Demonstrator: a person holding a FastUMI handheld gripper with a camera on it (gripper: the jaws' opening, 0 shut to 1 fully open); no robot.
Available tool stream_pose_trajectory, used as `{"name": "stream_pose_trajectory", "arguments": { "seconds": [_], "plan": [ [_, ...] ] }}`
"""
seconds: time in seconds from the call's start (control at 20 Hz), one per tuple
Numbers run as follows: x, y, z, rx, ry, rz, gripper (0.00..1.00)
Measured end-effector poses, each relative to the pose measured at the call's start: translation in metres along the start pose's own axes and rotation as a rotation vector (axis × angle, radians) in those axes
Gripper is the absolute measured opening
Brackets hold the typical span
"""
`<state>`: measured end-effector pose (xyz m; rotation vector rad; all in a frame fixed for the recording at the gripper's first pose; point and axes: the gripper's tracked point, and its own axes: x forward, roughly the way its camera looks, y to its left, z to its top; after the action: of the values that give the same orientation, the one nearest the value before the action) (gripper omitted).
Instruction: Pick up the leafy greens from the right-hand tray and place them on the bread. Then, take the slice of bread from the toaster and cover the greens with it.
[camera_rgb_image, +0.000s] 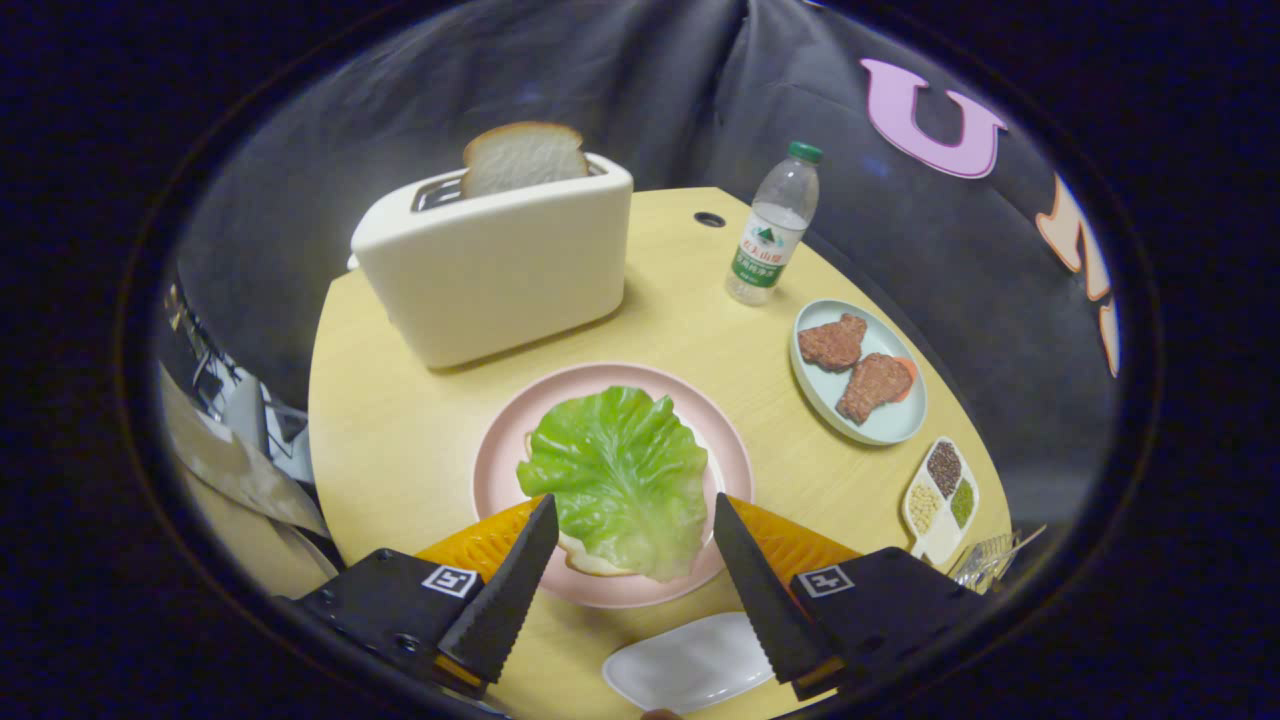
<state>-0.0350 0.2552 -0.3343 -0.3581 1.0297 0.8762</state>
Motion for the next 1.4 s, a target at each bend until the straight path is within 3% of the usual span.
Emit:
{"name": "stream_pose_trajectory", "arguments": {
  "seconds": [0.55, 0.7, 1.0, 1.25, 1.4],
  "plan": [
    [-0.023, 0.086, 0.122, 0.375, -0.031, 0.058, 0.97],
    [-0.019, 0.096, 0.146, 0.446, -0.030, 0.056, 0.96],
    [-0.002, 0.119, 0.199, 0.649, -0.078, 0.151, 0.96],
    [0.021, 0.110, 0.223, 0.775, -0.094, 0.119, 0.93],
    [0.037, 0.113, 0.224, 0.794, -0.063, 0.106, 0.72]
  ]
}}
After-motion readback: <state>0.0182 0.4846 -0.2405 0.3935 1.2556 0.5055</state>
